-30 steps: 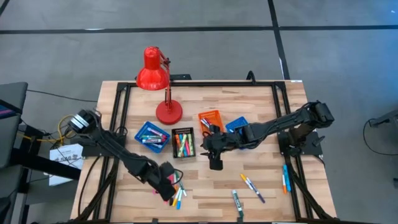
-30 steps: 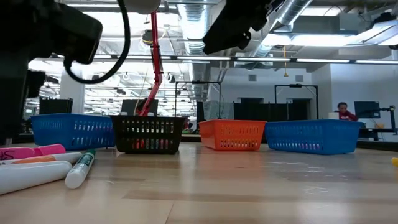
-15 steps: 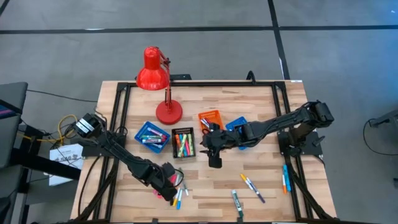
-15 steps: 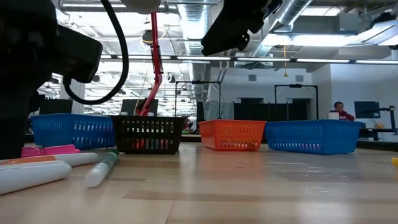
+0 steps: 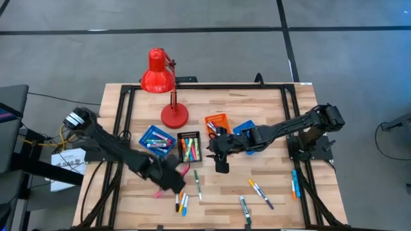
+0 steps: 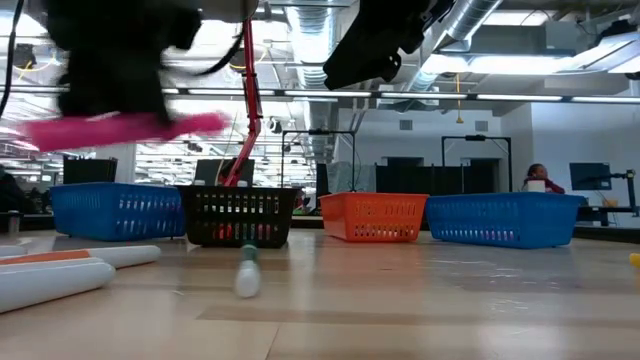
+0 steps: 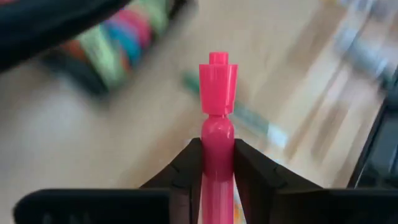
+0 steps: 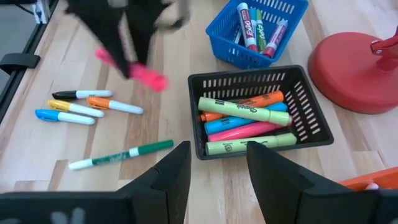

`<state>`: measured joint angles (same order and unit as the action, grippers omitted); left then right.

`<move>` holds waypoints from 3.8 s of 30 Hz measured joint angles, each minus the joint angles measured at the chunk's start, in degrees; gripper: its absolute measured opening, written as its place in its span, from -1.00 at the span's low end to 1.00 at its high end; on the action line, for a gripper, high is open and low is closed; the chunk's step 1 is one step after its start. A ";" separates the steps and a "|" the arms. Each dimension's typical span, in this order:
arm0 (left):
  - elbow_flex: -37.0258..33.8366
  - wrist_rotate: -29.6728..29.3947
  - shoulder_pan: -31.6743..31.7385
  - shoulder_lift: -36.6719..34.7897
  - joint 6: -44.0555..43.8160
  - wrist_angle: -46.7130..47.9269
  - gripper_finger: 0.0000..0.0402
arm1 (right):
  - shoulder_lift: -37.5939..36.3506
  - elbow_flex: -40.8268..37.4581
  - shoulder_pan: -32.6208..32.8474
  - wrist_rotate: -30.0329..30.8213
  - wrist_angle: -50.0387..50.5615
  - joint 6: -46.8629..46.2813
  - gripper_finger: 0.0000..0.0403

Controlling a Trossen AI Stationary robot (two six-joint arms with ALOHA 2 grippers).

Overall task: Pick & Place Markers
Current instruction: Put the large pink highlighter pen into the black basket, then put the right small white and yellow highlighter pen into the right blue basket

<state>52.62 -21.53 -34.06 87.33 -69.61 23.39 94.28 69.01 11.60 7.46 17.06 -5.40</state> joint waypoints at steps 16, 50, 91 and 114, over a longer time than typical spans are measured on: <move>-2.76 -7.13 23.08 -0.96 12.84 -0.38 -0.54 | 0.00 0.00 -0.45 0.02 0.80 -0.12 -0.30; -9.41 -5.32 22.83 -19.92 41.31 -7.38 -0.40 | 11.26 5.90 10.86 0.08 26.93 -53.80 -0.30; -15.41 -5.15 24.52 -20.55 44.72 -10.77 -0.40 | 10.93 5.09 22.23 -10.66 39.61 -84.47 -0.34; -15.93 -2.20 24.50 -20.55 44.68 -11.50 -0.40 | 10.99 -5.16 22.77 -7.66 33.09 -75.44 -0.43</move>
<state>36.69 -23.73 -9.56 66.78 -24.93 11.89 105.27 63.85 34.36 -0.20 50.15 -80.84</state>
